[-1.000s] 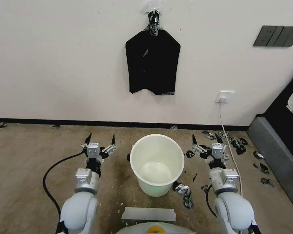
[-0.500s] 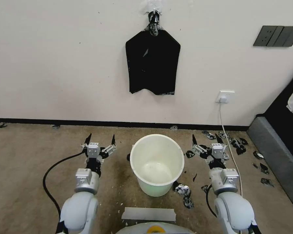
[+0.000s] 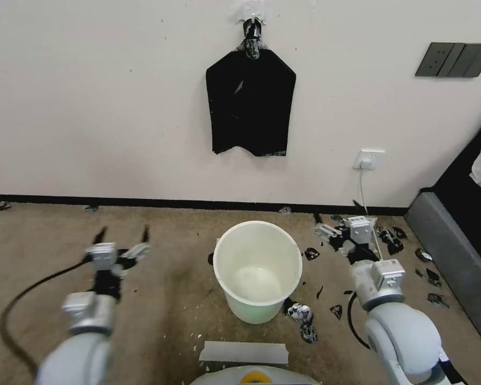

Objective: Place a trash bag onto the trash bin.

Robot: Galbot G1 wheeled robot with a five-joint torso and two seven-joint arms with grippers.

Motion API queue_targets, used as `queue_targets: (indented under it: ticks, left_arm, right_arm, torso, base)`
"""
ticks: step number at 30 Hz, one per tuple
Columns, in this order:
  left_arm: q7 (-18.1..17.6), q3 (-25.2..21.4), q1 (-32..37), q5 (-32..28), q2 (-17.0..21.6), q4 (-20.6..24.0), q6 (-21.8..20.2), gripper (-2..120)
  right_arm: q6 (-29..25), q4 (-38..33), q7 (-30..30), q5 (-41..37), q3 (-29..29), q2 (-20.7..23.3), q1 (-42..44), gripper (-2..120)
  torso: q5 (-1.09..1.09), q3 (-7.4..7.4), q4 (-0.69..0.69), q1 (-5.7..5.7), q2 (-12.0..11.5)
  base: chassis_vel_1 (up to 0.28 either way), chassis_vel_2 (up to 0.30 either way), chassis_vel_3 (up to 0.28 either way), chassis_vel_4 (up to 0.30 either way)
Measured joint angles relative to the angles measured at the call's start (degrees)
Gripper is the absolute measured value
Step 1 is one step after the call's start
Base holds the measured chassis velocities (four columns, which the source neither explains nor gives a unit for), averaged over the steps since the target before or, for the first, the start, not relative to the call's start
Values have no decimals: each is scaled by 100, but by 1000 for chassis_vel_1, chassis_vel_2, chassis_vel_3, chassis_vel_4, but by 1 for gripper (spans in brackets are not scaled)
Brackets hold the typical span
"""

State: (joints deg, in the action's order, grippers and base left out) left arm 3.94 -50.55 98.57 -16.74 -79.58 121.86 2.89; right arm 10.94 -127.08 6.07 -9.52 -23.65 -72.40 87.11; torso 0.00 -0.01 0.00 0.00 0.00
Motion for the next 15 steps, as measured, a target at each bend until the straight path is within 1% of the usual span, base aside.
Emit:
queue_targets:
  ticks: [1,2,3,4,5,7,8,9,10,11,12,13,14,15]
  left_arm:
    - [0,0,0,0,0,0,0,100]
    - [22,-106,59,-101,36,46,21,100]
    - [31,-127,73,-125,42,56,24,100]
    - [40,-152,84,-151,51,65,26,100]
    - [40,-152,84,-151,51,65,26,100]
    - [41,-154,85,-154,53,68,28,100]
    - [41,-154,85,-154,53,68,28,100]
    - [63,-152,97,-208,63,98,28,100]
    - [111,-138,120,-302,83,173,29,100]
    - [213,-86,176,-518,128,340,27,100]
    - [213,-86,176,-518,128,340,27,100]
    - [313,-13,222,-674,147,515,28,100]
    - [362,6,262,-770,149,637,28,100]
    - [362,6,262,-770,149,637,28,100]
  right_arm:
    - [0,0,0,0,0,0,0,100]
    - [-132,55,-67,-132,41,36,-81,100]
    - [-225,92,-112,-214,61,60,-140,100]
    - [-477,203,-265,-461,98,139,-348,100]
    - [-477,203,-265,-461,98,139,-348,100]
    - [-744,374,-570,-864,180,251,-725,100]
    - [-744,374,-570,-864,180,251,-725,100]
    - [-806,463,-708,-1158,299,347,-1014,100]
    - [-821,529,-786,-1332,396,412,-1207,100]
    - [-826,650,-858,-1574,539,500,-1504,100]
    - [-826,650,-858,-1574,539,500,-1504,100]
    - [-825,759,-893,-1755,682,561,-1801,100]
    - [-822,909,-899,-1986,877,636,-2232,100]
    - [-822,909,-899,-1986,877,636,-2232,100]
  torso:
    - [0,0,0,0,0]
    - [3,0,0,0,0]
    - [2,0,0,0,0]
    - [-2,0,0,0,0]
    - [-2,0,0,0,0]
    - [1,0,-1,0,0]
    - [1,0,-1,0,0]
    - [-2,0,-1,0,0]
    - [-3,0,1,0,0]
    - [1,1,0,0,-1]
    - [1,1,0,0,-1]
    - [-1,1,-2,0,0]
    - [5,1,-2,0,0]
    - [5,1,-2,0,0]
  base:
    - [0,0,0,0]
    - [0,0,0,0]
    - [0,0,0,0]
    - [0,0,0,0]
    - [0,0,0,0]
    - [0,0,0,0]
    - [0,0,0,0]
    - [0,0,0,0]
    - [0,0,0,0]
    - [0,0,0,0]
    - [0,0,0,0]
    - [0,0,0,0]
    - [0,0,0,0]
    - [0,0,0,0]
